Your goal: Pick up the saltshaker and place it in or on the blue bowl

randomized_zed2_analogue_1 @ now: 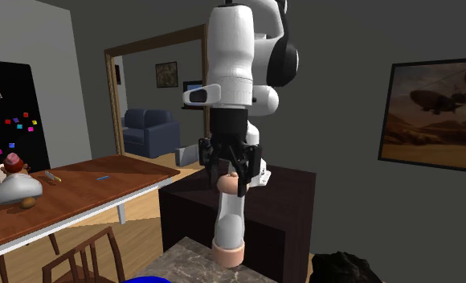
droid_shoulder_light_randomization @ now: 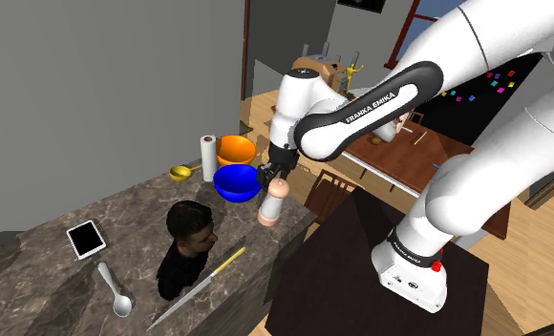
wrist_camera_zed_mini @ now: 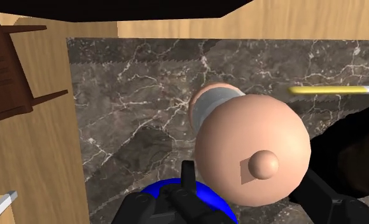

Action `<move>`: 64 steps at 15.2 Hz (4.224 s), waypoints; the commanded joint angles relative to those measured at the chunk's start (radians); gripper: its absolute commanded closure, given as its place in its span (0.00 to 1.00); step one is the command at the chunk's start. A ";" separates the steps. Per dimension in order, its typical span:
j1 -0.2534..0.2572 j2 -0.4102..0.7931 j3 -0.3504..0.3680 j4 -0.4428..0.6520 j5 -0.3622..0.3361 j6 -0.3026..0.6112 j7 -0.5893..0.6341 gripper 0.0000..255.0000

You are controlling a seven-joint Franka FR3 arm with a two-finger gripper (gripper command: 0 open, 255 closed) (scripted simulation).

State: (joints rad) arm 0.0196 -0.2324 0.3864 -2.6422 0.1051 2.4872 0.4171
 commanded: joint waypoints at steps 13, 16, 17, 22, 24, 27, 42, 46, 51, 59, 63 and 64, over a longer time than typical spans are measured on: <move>0.017 -0.143 -0.034 0.088 0.032 -0.228 -0.032 1.00; -0.009 -0.087 -0.045 0.164 0.005 -0.249 -0.044 1.00; -0.020 -0.057 -0.050 0.201 -0.009 -0.257 -0.049 1.00; -0.064 0.094 -0.071 0.400 -0.071 -0.312 -0.068 1.00; -0.077 0.155 -0.079 0.486 -0.093 -0.339 -0.074 1.00; -0.090 0.249 -0.090 0.624 -0.124 -0.387 -0.082 1.00; -0.096 0.467 -0.112 0.818 -0.190 -0.371 -0.088 1.00; -0.095 0.487 -0.114 0.788 -0.198 -0.323 -0.082 1.00; -0.092 0.516 -0.118 0.757 -0.210 -0.265 -0.074 1.00; -0.086 0.568 -0.126 0.720 -0.231 -0.177 -0.059 1.00; -0.086 0.568 -0.126 0.720 -0.231 -0.177 -0.059 1.00; -0.086 0.568 -0.127 0.720 -0.231 -0.177 -0.059 1.00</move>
State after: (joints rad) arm -0.0666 0.3356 0.2600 -1.9218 -0.1261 2.3100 0.3580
